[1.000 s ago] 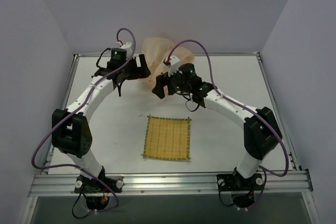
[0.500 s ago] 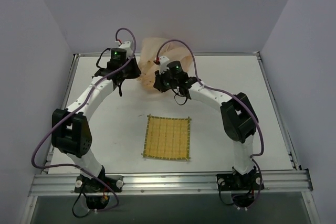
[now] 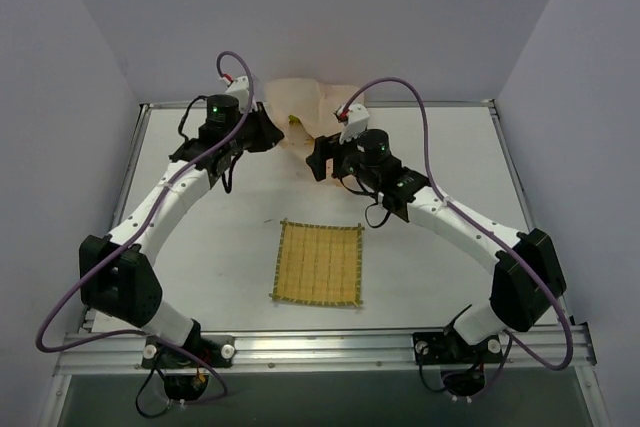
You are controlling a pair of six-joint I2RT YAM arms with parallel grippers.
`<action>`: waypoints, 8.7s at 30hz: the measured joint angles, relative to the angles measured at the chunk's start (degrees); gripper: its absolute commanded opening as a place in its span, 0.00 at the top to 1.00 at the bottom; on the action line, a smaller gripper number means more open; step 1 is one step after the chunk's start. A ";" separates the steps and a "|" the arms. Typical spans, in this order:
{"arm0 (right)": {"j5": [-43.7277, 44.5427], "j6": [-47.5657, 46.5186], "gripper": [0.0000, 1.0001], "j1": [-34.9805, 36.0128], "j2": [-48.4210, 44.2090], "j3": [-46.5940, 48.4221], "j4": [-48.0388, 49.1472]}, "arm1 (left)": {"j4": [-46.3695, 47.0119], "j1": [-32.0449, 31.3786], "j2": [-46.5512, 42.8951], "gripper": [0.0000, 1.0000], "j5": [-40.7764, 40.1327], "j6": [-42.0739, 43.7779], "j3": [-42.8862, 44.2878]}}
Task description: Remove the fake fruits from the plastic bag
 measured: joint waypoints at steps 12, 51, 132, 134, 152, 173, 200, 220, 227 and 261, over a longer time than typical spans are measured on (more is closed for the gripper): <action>18.91 2.36 0.11 -1.92 2.38 -3.87 -4.31 | 0.63 -3.85 -3.39 0.98 2.36 -1.55 -1.79; 8.85 1.29 1.00 -10.32 4.37 28.48 -18.99 | -11.80 4.79 -3.78 0.98 1.57 2.14 18.88; 3.21 8.00 1.00 -14.80 4.11 -7.19 0.02 | 1.81 -16.37 -34.18 0.18 -20.98 -12.11 -37.83; 2.86 8.37 1.00 -14.80 4.11 -7.28 0.15 | 2.93 -16.39 -31.58 0.10 -20.98 -12.94 -39.32; -0.68 9.05 1.00 -14.80 4.11 -9.14 0.22 | 30.03 -12.66 -0.26 0.23 -22.86 -11.87 -24.33; -2.45 10.51 0.98 -18.56 6.82 -4.52 -1.60 | 19.61 -11.06 -3.50 0.98 -27.34 -4.83 -34.40; 0.83 8.98 0.10 -20.31 -12.28 -6.16 -9.97 | 20.74 -13.68 -4.76 0.98 -21.20 -4.85 -36.57; 0.35 -6.82 0.46 2.38 4.63 4.98 -16.48 | 21.66 -14.40 -5.16 0.98 -20.83 -6.21 -36.57; -5.05 -13.99 0.32 2.05 11.93 11.21 -16.81 | 21.51 -14.40 -6.25 0.98 -20.83 -5.75 -36.57; 4.98 -12.22 1.00 -2.73 42.56 35.12 -3.63 | 25.51 -14.38 -2.86 0.98 -20.81 -3.72 -36.41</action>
